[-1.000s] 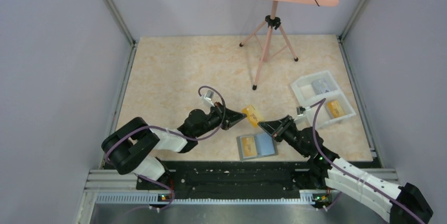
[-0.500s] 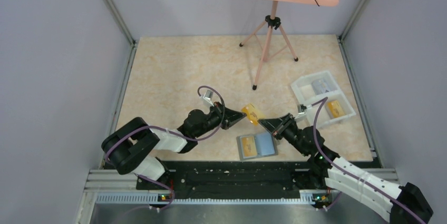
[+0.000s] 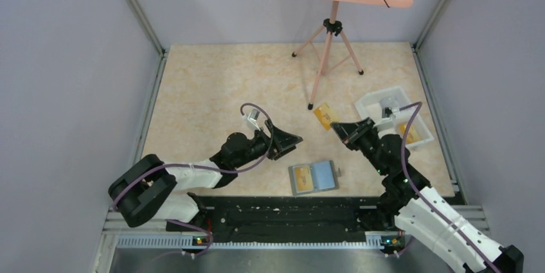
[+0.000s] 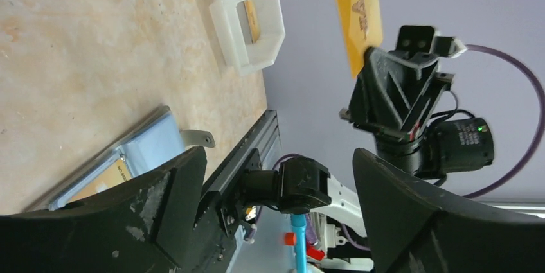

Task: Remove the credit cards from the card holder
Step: Place the credit card in the storage box.

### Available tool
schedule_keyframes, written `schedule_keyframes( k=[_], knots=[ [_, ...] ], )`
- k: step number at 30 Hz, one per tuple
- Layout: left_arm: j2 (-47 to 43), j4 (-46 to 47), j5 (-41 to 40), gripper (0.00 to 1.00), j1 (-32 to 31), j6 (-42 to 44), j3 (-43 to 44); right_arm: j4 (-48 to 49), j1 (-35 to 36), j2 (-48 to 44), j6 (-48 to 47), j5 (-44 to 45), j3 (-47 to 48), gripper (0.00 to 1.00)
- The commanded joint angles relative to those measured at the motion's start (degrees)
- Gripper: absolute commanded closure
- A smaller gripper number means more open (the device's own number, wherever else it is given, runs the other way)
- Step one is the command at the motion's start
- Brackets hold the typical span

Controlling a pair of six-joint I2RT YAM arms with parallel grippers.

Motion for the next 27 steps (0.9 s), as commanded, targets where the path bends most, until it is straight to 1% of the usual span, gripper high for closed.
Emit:
schedule_keyframes(
  k=[1,2,3,5,6,7,10,14,17,20,22,25,27],
  knots=[
    [-6.2,-10.2,-0.5,0.06,-0.2,7.1,3.6,-12.9,-7.5,2.9,-9.2,-4.0,9.7,1.00],
    [-7.8,-13.1,-1.0,0.02,-0.2,8.6,4.4,-15.1,-10.1,4.0,-10.4,-7.0,11.5,1.00],
    [-8.9,-16.4,-1.3,0.01,-0.2,10.1,5.3,-17.0,-14.3,5.6,-11.7,-10.8,13.2,1.00],
    [-11.0,-23.9,-2.4,0.01,-0.1,13.3,7.6,-21.5,-20.9,7.7,-13.8,-16.7,16.5,1.00],
    [-11.8,-28.6,-2.8,0.01,0.0,14.5,8.8,-23.7,-24.2,8.6,-15.2,-19.0,18.2,1.00],
    [-12.6,-31.1,-2.9,0.01,0.0,15.7,9.4,-26.7,-26.9,9.3,-16.7,-20.1,20.1,1.00],
    [-15.1,-34.9,-4.0,0.01,0.2,18.5,9.8,-34.9,-33.5,11.6,-21.7,-20.1,26.4,1.00],
    [-18.6,-41.3,-3.6,0.01,1.3,22.9,11.7,-43.1,-41.2,15.5,-24.9,-20.2,32.1,1.00],
    [-20.4,-51.3,-3.7,0.01,2.2,28.9,16.3,-45.6,-47.3,16.7,-25.0,-19.9,33.5,1.00],
    [-19.0,-64.7,-1.8,0.01,3.5,36.0,22.9,-47.5,-51.9,18.5,-25.4,-21.1,35.2,1.00],
    [-17.7,-71.1,-1.9,0.01,4.0,39.5,26.7,-49.2,-54.1,20.0,-26.4,-21.0,36.6,1.00],
    [-16.2,-76.7,-2.1,0.01,4.4,44.3,30.4,-50.3,-56.9,20.6,-26.8,-19.5,37.4,1.00],
    [-15.4,-77.8,-1.3,0.01,4.4,44.6,31.1,-50.1,-57.9,20.6,-27.1,-18.4,37.7,1.00]
  ],
)
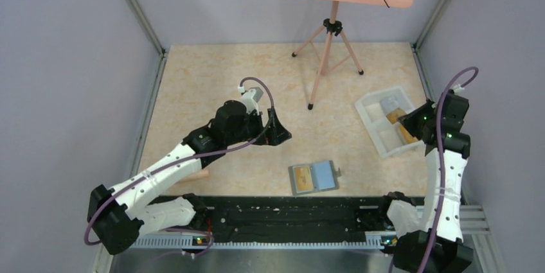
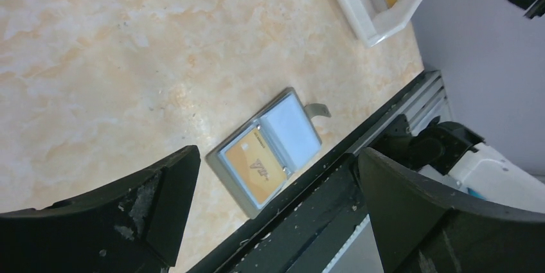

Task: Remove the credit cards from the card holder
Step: Place the credit card in the storage box.

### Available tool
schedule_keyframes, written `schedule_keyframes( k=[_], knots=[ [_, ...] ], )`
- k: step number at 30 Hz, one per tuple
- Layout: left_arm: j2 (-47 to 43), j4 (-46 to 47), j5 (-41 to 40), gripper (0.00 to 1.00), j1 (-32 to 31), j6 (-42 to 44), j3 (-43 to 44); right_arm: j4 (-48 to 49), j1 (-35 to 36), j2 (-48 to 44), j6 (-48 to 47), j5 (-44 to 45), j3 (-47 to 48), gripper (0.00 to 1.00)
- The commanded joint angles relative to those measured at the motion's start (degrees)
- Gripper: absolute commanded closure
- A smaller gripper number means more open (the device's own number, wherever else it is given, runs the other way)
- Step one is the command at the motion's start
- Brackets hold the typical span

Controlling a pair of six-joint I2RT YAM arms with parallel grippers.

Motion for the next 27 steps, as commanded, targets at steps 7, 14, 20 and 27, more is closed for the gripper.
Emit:
schedule_keyframes(
  k=[7,14,20,27],
  knots=[
    [0.7,-10.6,9.3,0.02,0.3,8.5,1.8,-6.4,-5.5,3.7,-8.1,5.1,6.0,1.00],
    [-1.1,-9.8,9.6,0.02,0.3,9.2,0.7,-6.6,-6.9,6.5,-8.7,4.8,5.7,1.00],
    [-1.4,-10.0,10.3,0.02,0.3,9.1,0.1,-5.3,-11.5,8.0,-11.2,3.7,3.8,1.00],
    [-2.0,-9.0,10.0,0.02,0.3,9.0,-0.5,-0.3,-18.6,11.0,-15.7,-5.3,1.2,1.00]
  ],
)
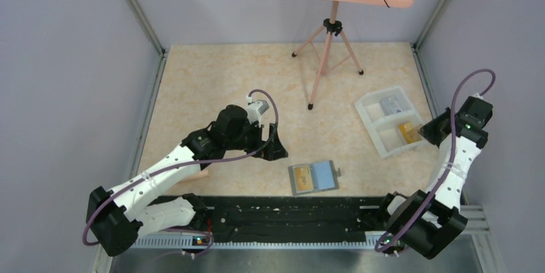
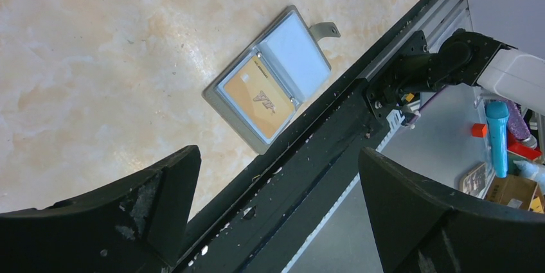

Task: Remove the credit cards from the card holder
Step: Place the credit card in the storage box.

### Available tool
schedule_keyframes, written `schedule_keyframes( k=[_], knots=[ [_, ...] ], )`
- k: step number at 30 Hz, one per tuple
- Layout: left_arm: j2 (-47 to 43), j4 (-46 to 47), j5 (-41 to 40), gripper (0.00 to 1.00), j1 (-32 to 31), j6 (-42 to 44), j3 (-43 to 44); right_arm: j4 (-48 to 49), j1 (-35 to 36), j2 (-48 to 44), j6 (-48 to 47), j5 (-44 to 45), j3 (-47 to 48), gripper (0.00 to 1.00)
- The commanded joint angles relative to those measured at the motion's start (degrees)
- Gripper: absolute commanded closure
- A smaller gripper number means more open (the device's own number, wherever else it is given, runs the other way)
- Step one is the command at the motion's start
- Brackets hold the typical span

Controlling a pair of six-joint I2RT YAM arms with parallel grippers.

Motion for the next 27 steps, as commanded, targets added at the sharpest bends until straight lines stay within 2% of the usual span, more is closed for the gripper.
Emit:
schedule_keyframes(
  k=[1,15,27],
  knots=[
    [-1.7,2.4,0.5,0.02,0.1,1.0,-1.0,4.8,-2.8,2.4,-3.7,-6.9,-0.8,1.00],
    [-1.1,1.2,-2.1,0.02,0.1,1.6,-0.1,14.1,-4.7,7.3,-2.4,-15.5,-4.7,1.00],
    [-1.9,0.3,-3.9,0.02,0.1,1.9,-0.3,20.7,-4.7,5.0,-0.3,-13.2,-11.5,1.00]
  ],
)
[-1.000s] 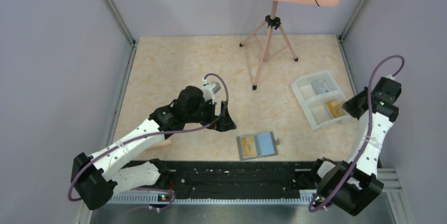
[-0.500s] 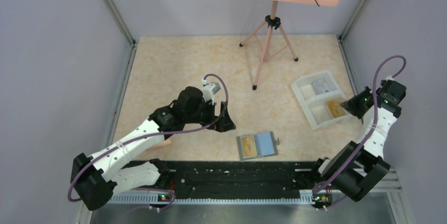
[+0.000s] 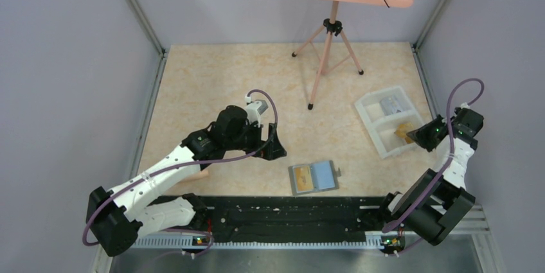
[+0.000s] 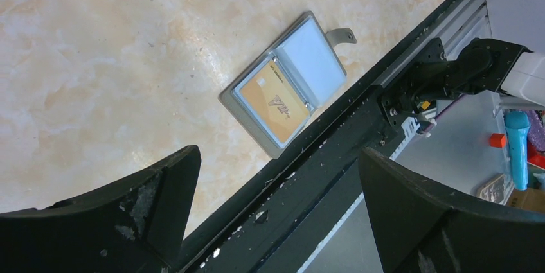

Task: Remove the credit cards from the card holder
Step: Place the credit card in the storage box.

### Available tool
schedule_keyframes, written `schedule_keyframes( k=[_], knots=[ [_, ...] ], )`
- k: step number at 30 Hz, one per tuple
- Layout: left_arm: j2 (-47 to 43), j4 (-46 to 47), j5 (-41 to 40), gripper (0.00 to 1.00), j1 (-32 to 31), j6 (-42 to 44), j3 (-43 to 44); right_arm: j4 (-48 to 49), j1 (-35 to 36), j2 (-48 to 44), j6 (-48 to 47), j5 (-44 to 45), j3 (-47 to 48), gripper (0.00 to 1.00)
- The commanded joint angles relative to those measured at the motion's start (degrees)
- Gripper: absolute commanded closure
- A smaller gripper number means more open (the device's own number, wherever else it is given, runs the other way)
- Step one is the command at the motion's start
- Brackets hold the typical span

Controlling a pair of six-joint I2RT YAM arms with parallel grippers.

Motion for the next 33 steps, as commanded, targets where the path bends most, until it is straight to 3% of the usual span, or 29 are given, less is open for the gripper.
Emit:
schedule_keyframes(
  k=[1,33],
  knots=[
    [-1.7,0.4,-1.5,0.02,0.1,1.1,0.2,5.2,-0.7,-2.1,0.8,1.0,0.0,1.00],
    [-0.4,0.1,-2.3,0.02,0.1,1.1,0.5,11.0,-2.5,0.8,1.9,2.0,-2.2,1.00]
  ],
)
